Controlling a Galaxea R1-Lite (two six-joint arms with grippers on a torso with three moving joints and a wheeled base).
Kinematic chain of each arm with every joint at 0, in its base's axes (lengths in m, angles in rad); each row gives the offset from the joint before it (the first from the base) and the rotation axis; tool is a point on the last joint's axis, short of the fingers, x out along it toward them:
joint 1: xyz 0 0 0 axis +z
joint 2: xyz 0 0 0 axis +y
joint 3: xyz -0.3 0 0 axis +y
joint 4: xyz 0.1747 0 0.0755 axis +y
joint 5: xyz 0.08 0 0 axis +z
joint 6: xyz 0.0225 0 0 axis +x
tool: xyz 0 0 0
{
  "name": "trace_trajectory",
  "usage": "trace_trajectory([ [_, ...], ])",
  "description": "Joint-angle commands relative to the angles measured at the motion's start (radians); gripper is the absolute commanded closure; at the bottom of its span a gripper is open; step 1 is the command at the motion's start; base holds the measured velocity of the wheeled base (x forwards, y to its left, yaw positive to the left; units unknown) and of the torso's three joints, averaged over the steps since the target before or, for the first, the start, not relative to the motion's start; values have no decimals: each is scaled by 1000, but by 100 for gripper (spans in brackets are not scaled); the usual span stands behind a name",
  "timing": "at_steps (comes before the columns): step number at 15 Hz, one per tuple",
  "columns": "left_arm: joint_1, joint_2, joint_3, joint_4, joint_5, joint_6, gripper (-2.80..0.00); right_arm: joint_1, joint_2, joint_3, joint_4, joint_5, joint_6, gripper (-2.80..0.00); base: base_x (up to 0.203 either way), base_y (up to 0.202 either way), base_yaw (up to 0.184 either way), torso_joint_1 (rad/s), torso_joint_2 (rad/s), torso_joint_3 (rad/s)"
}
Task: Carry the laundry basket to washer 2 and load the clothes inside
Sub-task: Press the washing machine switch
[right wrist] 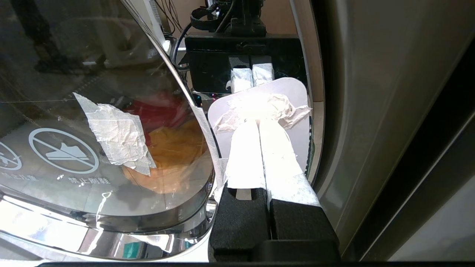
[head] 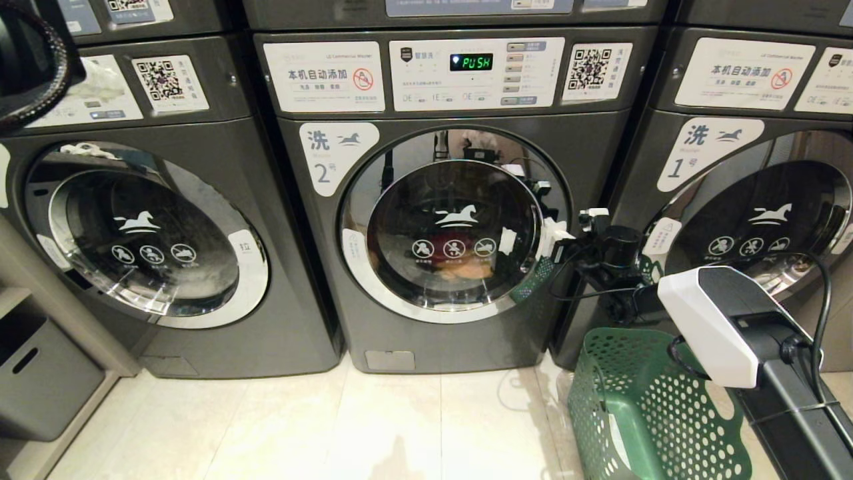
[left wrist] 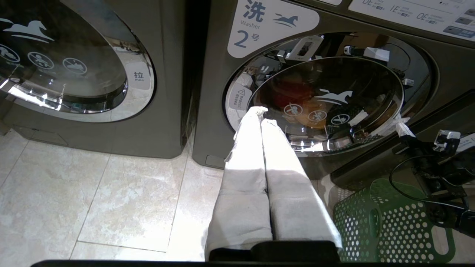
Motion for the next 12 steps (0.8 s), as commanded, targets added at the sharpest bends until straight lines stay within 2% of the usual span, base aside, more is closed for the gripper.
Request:
trace_trajectory([
  [1, -1, -8, 1, 10, 3, -1, 0, 3, -8, 0, -7, 1, 0, 0, 0, 0, 0, 0, 0, 0],
  [6, -3, -10, 8, 4, 3, 0, 0, 3, -16, 0, -7, -1, -2, 0, 0, 0, 0, -4, 1, -95],
  [11, -24, -28, 44, 6, 10, 26, 0, 3, -22, 0, -7, 0, -2, 0, 0, 0, 0, 0, -1, -6],
  [12, -23, -30, 46, 24, 14, 52, 0, 3, -22, 0, -7, -2, -2, 0, 0, 0, 0, 0, 0, 0],
])
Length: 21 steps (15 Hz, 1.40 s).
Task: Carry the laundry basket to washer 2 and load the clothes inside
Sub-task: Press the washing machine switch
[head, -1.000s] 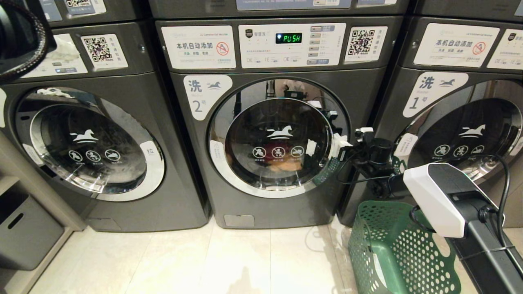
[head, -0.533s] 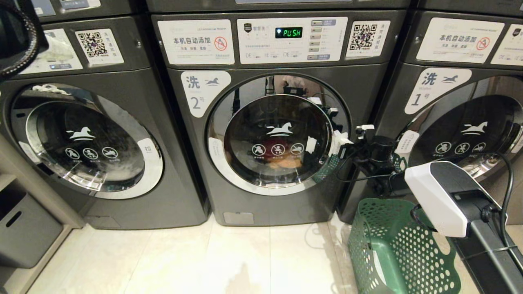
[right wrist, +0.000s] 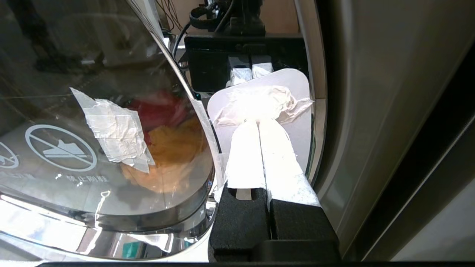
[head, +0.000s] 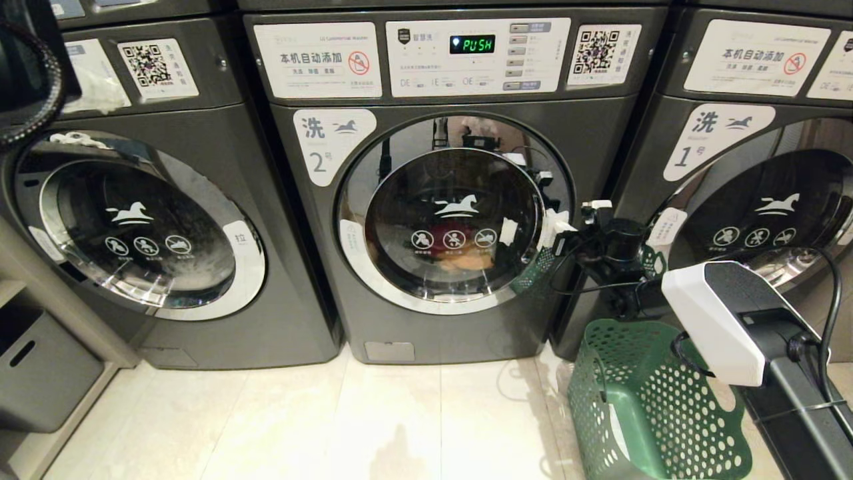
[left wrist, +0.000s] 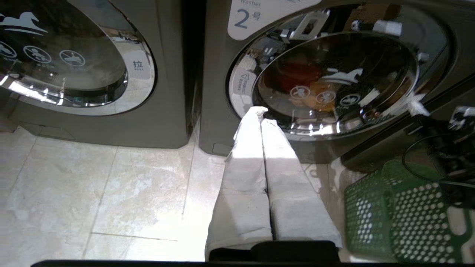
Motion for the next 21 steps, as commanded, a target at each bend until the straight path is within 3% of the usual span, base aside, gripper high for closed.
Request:
trace_trajectory([
  [1, 0, -5, 9, 41, 17, 38, 0, 1, 0, 0, -8, 0, 0, 0, 0, 0, 0, 0, 0, 0],
  [4, 0, 2, 31, 39, 91, 43, 0, 1, -5, 0, -8, 0, 0, 0, 0, 0, 0, 1, -2, -107],
  [7, -1, -8, 52, -32, 83, 46, 0, 1, -6, 0, -8, 0, 0, 0, 0, 0, 0, 4, -1, -73],
  [18, -12, -8, 56, -34, 82, 48, 0, 2, -91, 0, -51, -9, -1, 0, 0, 0, 0, 0, 0, 0],
  [21, -25, -2, 58, -37, 83, 81, 0, 2, -114, 0, -53, -9, -1, 0, 0, 0, 0, 0, 0, 0],
])
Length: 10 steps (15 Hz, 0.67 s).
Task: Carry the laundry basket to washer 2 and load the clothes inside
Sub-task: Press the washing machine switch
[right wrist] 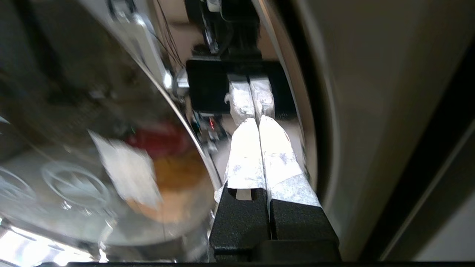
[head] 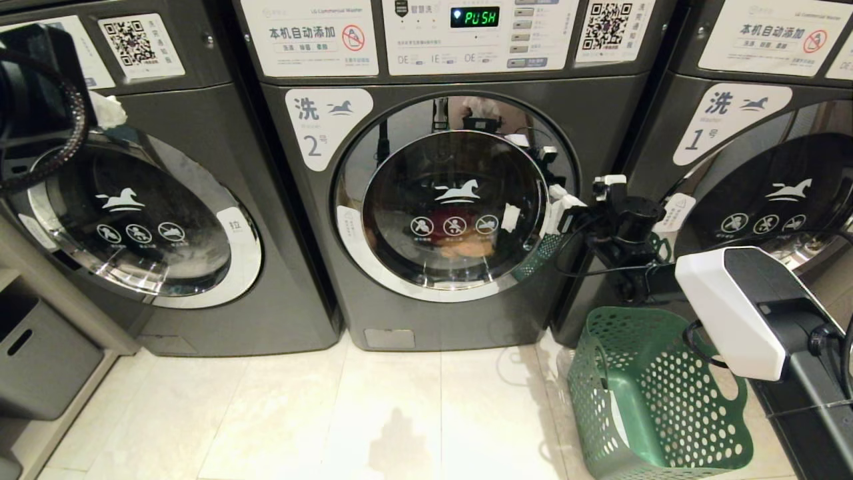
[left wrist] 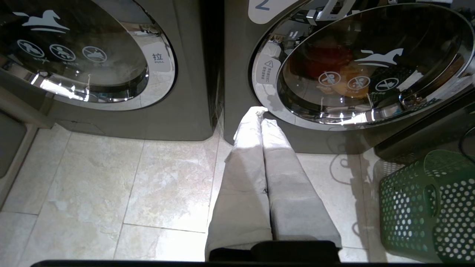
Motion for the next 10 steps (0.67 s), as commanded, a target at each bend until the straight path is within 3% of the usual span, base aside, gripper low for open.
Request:
trace_trajectory([
  [1, -5, 8, 1, 0, 3, 13, 0, 1, -34, 5, 1, 2, 1, 0, 0, 0, 0, 0, 0, 0],
  [10, -4, -6, 30, 13, 16, 42, 0, -1, 25, 5, 7, 2, 1, 0, 0, 0, 0, 0, 0, 0],
])
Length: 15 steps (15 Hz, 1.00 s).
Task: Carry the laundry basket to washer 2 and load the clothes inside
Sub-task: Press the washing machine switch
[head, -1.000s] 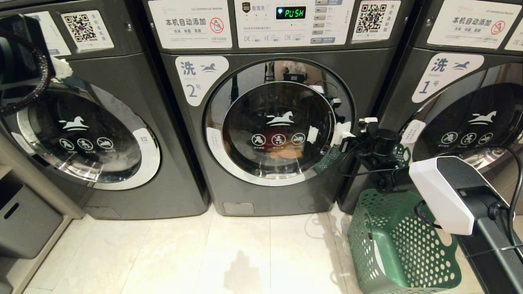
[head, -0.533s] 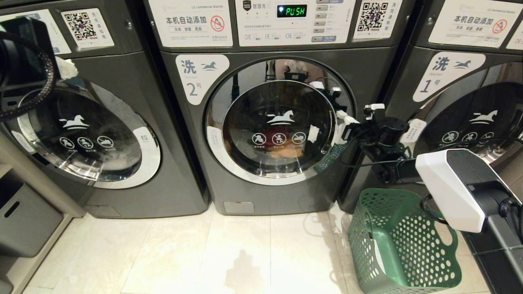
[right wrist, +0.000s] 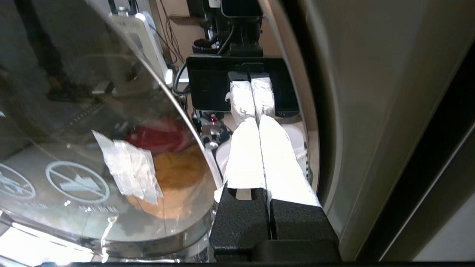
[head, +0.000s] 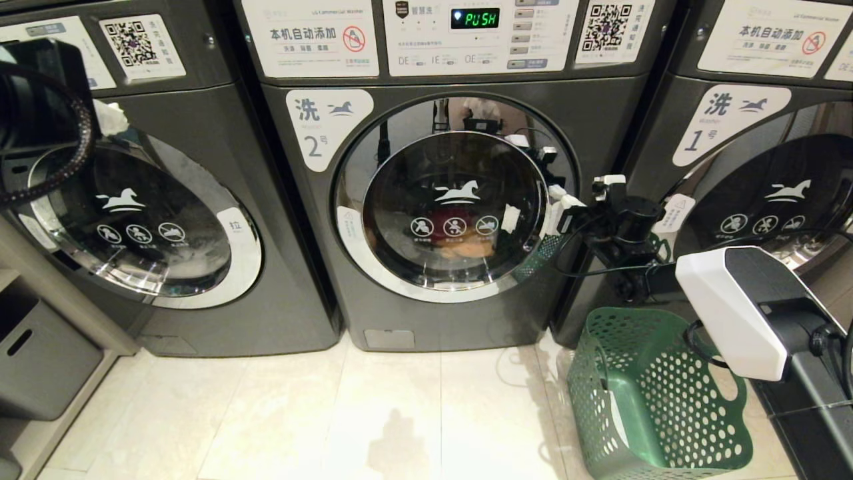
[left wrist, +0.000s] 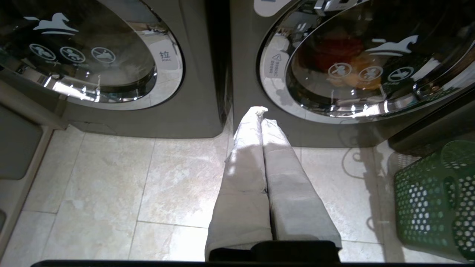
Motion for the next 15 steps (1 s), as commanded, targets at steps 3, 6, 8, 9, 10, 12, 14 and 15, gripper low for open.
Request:
trace_trajectory([
  [3, 1, -13, 31, 2, 6, 9, 0, -1, 17, 0, -3, -1, -1, 0, 0, 0, 0, -3, 2, -101],
  [6, 1, -12, 32, -8, 39, 18, 0, -2, 16, 0, -5, 1, -1, 0, 0, 0, 0, -4, -2, -143],
  [8, 1, -13, 40, -9, 39, 22, 0, -4, 14, 0, -5, -1, -1, 0, 0, 0, 0, 8, 1, -46],
  [9, 0, -15, 42, -9, 39, 23, 0, -4, 14, 0, -6, 1, -1, 0, 0, 0, 0, 16, 3, -28],
  [10, 1, -15, 43, -9, 39, 23, 0, -6, 16, 0, -6, 1, -1, 0, 0, 0, 0, 0, 0, 0],
  [12, 0, -17, 42, -9, 37, 23, 0, -4, -1, 20, -6, -1, 0, 0, 0, 0, 0, 0, 0, 0],
  [14, -1, -13, 42, -11, 32, 24, 0, -4, -73, 118, 19, 1, 0, 0, 0, 0, 0, 0, 0, 0],
  [15, -8, -13, 42, -13, 33, 24, 0, -4, -142, 196, 45, 4, 2, 0, 0, 0, 0, 0, 0, 0],
])
